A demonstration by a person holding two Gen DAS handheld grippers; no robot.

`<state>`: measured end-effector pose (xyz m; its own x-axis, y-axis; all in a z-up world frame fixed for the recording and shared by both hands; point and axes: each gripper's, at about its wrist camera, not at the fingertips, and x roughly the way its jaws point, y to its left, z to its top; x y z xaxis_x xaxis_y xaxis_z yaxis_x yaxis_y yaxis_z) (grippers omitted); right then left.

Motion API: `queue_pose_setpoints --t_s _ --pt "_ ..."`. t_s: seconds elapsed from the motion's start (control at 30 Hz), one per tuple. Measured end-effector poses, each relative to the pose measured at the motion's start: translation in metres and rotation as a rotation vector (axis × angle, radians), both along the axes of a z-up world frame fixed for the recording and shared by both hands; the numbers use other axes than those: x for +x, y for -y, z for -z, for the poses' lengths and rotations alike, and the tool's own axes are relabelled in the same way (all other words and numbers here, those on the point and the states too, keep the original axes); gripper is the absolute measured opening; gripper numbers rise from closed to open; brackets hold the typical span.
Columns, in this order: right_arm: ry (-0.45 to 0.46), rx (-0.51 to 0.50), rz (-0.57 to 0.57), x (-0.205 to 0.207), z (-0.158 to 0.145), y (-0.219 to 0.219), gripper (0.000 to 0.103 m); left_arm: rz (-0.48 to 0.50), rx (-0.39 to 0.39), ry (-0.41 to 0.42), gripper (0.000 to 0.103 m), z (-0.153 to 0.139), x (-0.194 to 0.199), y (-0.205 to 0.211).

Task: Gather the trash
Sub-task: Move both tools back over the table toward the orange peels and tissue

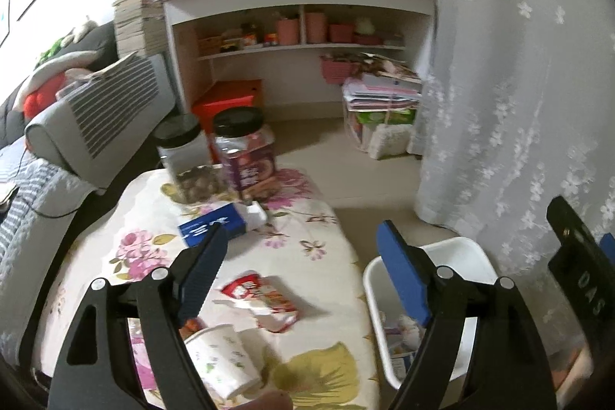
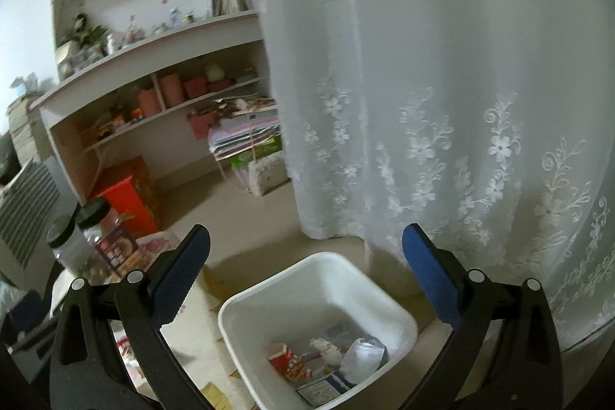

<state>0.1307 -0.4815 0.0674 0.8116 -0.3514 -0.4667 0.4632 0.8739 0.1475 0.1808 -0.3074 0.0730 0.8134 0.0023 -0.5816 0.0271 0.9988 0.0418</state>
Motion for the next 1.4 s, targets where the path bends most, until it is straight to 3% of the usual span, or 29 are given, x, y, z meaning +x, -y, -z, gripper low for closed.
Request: queue_pose_setpoints --t_s 0.87,1.4 --pt "-0.122 -0.117 -0.362 0.044 0.024 -0.173 0.096 -0.261 -0.004 -0.065 0.078 0.029 -0.004 -0.168" --pt "-0.265 -0.089 -0.55 0.071 0.047 -0.248 0.096 -0.395 -0.013 -0.114 0.078 0.047 -0.001 -0.248"
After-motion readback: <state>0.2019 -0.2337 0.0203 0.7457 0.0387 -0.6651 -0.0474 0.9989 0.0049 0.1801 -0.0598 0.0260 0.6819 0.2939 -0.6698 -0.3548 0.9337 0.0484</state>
